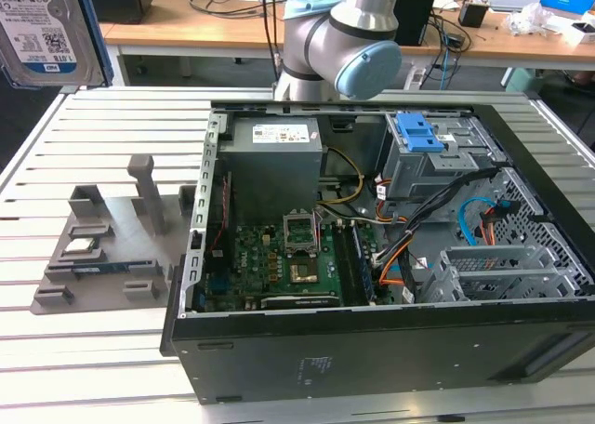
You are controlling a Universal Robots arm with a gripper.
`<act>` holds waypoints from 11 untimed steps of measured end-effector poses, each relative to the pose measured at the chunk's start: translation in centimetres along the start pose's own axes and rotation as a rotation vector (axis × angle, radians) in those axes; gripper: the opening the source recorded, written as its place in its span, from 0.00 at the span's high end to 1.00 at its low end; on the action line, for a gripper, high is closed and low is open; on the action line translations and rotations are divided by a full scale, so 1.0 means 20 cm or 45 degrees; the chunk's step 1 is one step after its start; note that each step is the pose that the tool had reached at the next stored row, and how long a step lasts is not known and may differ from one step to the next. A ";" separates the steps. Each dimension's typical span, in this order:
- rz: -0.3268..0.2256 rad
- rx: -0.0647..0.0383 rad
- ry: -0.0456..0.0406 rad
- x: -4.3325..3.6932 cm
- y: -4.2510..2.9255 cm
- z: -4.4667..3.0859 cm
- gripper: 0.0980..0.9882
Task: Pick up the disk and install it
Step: 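Pick up the disk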
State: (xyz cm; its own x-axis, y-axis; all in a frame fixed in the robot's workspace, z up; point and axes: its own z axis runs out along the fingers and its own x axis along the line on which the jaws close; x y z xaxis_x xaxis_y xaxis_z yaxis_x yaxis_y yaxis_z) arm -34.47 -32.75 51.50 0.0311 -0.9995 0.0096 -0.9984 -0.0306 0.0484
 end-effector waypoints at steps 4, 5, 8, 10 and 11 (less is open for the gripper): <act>0.000 0.000 0.000 0.001 0.002 -0.051 0.70; 0.000 0.000 0.000 0.001 0.003 -0.069 0.70; 0.000 0.000 0.000 0.001 0.006 -0.117 0.70; 0.000 0.000 0.000 0.002 0.007 -0.157 0.70; 0.000 0.000 0.000 0.002 0.009 -0.182 0.70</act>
State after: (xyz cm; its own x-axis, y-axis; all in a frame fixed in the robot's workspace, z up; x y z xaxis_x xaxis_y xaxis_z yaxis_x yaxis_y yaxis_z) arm -34.47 -32.75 55.15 0.0311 -0.9995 0.0096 -0.9984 -0.0306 0.0485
